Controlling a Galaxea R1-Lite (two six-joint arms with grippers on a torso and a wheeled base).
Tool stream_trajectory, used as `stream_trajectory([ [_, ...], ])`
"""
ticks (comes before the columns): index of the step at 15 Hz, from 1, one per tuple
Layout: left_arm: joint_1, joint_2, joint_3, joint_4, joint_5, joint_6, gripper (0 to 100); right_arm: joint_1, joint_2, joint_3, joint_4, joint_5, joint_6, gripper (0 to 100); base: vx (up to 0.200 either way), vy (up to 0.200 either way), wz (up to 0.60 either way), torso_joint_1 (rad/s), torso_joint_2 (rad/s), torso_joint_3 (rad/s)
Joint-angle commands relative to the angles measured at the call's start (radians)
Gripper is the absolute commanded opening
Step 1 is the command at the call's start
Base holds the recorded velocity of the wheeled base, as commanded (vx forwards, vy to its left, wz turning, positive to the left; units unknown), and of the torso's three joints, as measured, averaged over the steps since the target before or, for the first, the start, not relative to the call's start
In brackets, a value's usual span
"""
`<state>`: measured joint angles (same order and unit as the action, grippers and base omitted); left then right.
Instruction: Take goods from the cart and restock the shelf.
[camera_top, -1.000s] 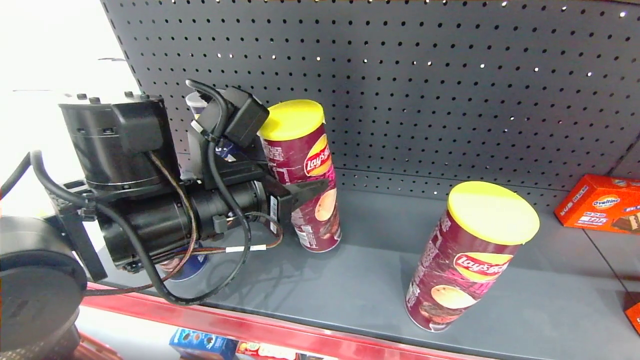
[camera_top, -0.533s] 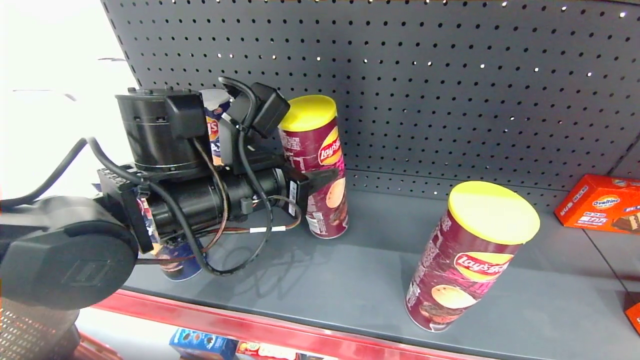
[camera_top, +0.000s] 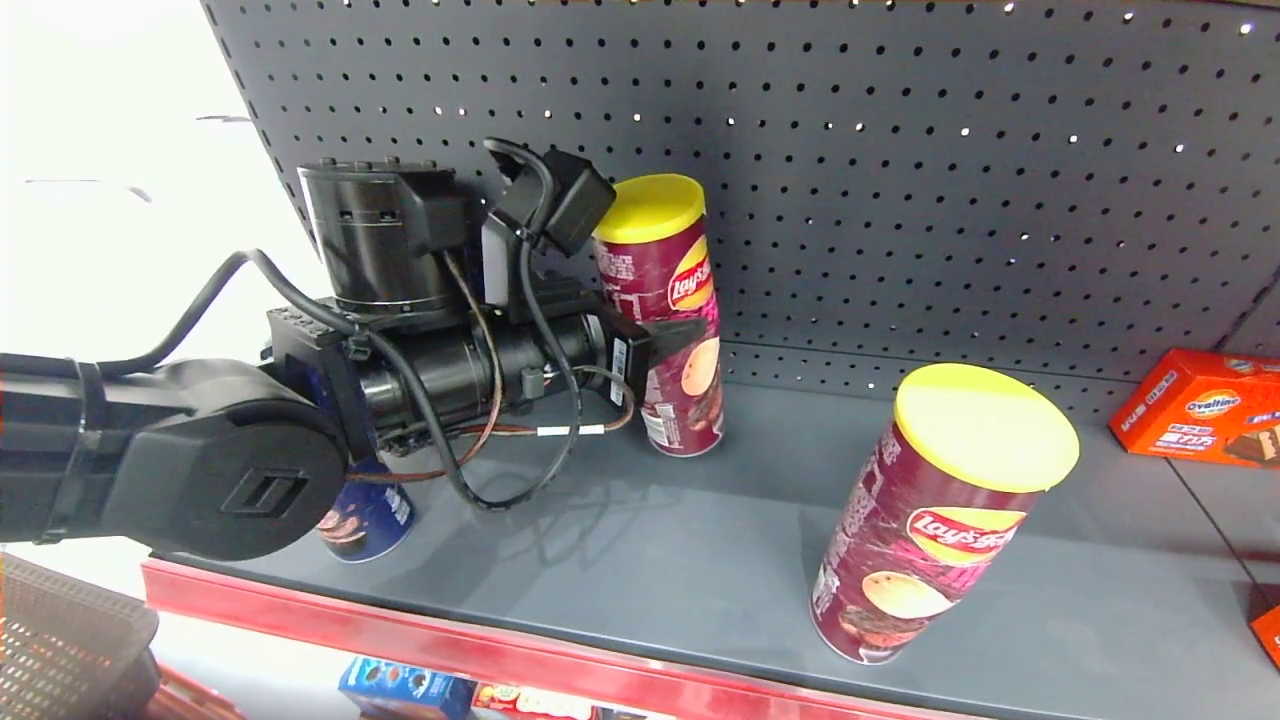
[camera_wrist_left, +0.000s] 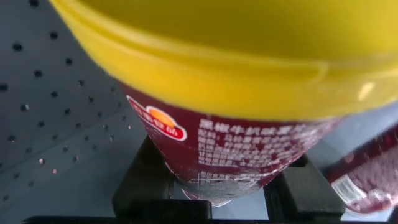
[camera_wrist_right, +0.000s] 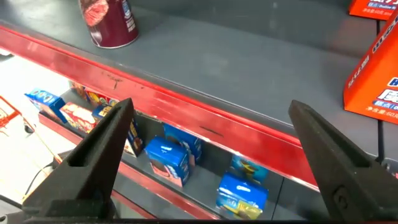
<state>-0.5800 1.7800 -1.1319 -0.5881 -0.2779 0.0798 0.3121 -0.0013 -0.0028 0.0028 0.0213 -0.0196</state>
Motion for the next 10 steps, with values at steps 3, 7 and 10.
stream_trajectory([
  [3,0.000,0.021,-0.045,0.034,-0.017,0.000,0,0.001,0.001,0.001,0.000,0.000,0.000,100,0.000,0.000,0.00,0.000,0.00,0.000],
  [7,-0.015,0.019,-0.094,0.097,-0.017,0.009,0,0.001,0.001,0.000,0.000,0.000,0.000,100,0.000,0.000,0.00,0.000,0.00,0.000],
  [10,-0.032,0.015,-0.112,0.177,-0.020,0.034,0,0.001,0.001,0.000,0.000,0.000,0.000,100,0.000,0.000,0.00,0.000,0.00,0.000],
])
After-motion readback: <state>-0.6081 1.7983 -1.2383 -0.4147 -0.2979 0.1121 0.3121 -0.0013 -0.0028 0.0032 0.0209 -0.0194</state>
